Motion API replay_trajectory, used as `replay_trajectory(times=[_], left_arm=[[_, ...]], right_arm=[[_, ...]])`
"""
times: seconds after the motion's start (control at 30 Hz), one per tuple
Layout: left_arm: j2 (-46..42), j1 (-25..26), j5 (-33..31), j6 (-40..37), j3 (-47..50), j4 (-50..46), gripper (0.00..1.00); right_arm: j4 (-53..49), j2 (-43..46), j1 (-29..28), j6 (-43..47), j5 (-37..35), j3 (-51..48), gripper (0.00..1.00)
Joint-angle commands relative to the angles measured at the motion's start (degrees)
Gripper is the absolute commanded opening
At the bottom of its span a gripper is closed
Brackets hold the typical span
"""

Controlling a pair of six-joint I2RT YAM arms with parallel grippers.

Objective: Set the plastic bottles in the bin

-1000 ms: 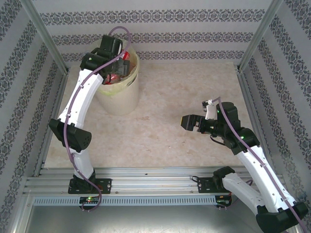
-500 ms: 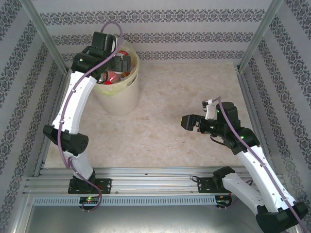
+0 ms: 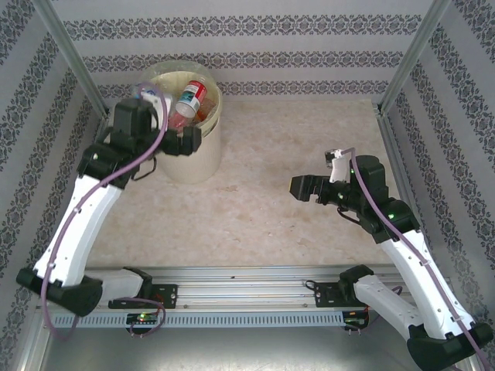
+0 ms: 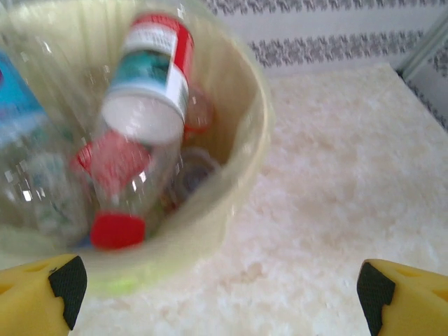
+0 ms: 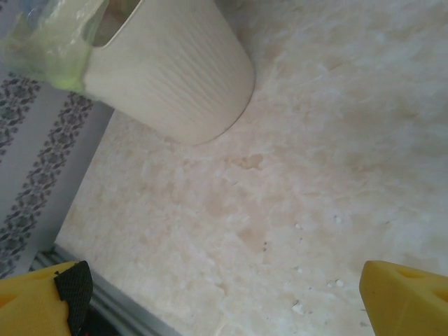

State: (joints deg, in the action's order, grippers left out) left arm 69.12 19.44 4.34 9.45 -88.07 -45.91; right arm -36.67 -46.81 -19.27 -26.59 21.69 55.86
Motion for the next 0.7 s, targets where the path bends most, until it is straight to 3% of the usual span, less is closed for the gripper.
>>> replay_trajectory(times=[0.0, 0.17, 0.33, 0.53, 0.67], left_arm=[[-7.35, 0.60, 0.10, 2.35, 8.15, 7.35, 1.00], [-16.73, 0.60, 0.78, 4.93, 21.86, 11.35, 1.00], [-23.15, 0.67, -4.28, 6.62, 33.31, 12.15, 1.00], [-29.84, 0.55, -12.30, 7.63, 47.05, 19.44, 1.00], [-29.46, 0.42, -18.00, 8.58, 51.36, 21.82, 1.00]], right_arm=[[-0.19, 0.82, 0.33, 1.90, -8.30, 1.34, 0.98], [-0.56, 1.35, 1.12, 3.30, -14.46, 1.21, 0.98], [2.35, 3.53, 2.47, 3.47, -16.75, -2.63, 0.98], [7.46, 6.72, 3.46, 6.07, -23.08, -10.01, 0.98], [12.86, 9.68, 4.14, 8.04, -28.09, -15.87, 0.98]])
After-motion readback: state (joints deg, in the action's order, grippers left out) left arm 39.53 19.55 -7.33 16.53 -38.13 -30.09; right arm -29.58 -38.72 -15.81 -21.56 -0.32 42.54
